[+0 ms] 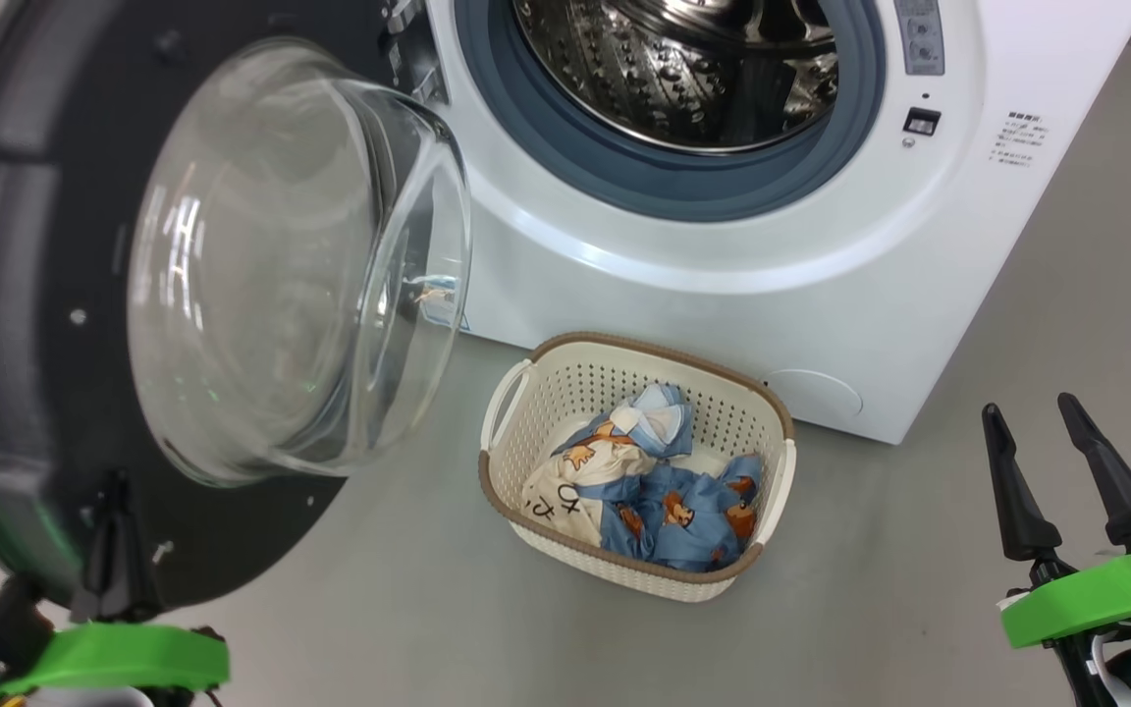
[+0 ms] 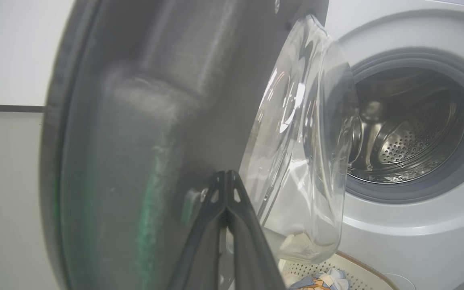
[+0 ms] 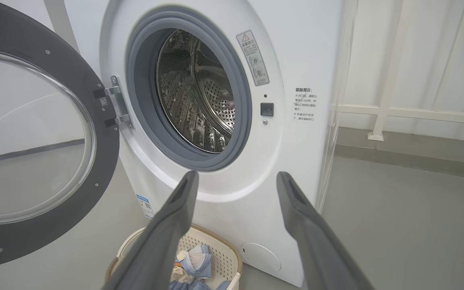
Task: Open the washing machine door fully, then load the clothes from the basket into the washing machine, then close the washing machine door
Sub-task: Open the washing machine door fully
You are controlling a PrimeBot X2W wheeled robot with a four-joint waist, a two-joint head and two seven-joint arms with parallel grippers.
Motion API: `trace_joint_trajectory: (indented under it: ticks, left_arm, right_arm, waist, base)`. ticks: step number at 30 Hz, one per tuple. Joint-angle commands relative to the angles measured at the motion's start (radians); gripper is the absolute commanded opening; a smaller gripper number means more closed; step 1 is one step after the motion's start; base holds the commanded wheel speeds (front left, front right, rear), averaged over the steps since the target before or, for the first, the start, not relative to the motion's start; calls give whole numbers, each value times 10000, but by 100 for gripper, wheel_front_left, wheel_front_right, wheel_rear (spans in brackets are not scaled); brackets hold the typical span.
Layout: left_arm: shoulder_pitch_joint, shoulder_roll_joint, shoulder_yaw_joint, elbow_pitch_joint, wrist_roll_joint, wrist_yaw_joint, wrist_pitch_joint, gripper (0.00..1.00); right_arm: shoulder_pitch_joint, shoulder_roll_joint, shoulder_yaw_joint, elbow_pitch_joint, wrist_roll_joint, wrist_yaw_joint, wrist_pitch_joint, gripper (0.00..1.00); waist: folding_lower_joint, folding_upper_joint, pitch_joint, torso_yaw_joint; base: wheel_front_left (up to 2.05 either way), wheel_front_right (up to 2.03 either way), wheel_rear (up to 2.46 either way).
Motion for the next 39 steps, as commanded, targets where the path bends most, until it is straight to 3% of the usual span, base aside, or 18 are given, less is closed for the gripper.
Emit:
trace_joint_trajectory:
  ticks: [1,19,39]
  left_arm:
    - [-594,524,600,-2,126,101,-109,0]
    - [-1798,1298,2008,1553,384,-32,-109,0]
    - [-3979,1822,3602,4086,907,-833,-109,0]
  right_arm:
    - [4,-294,152,-295,-94,56,-122,100]
    - [-257,-616,130,-443,-121,56,-122,100]
    - [-1089,-1205,273,-655,-140,56,-122,100]
  waist:
    - [0,0,128,17]
    - [0,0,894,-15]
    - [0,0,2371,-59]
  base:
    - [0,0,0]
    - [0,0,0]
    - [0,0,0]
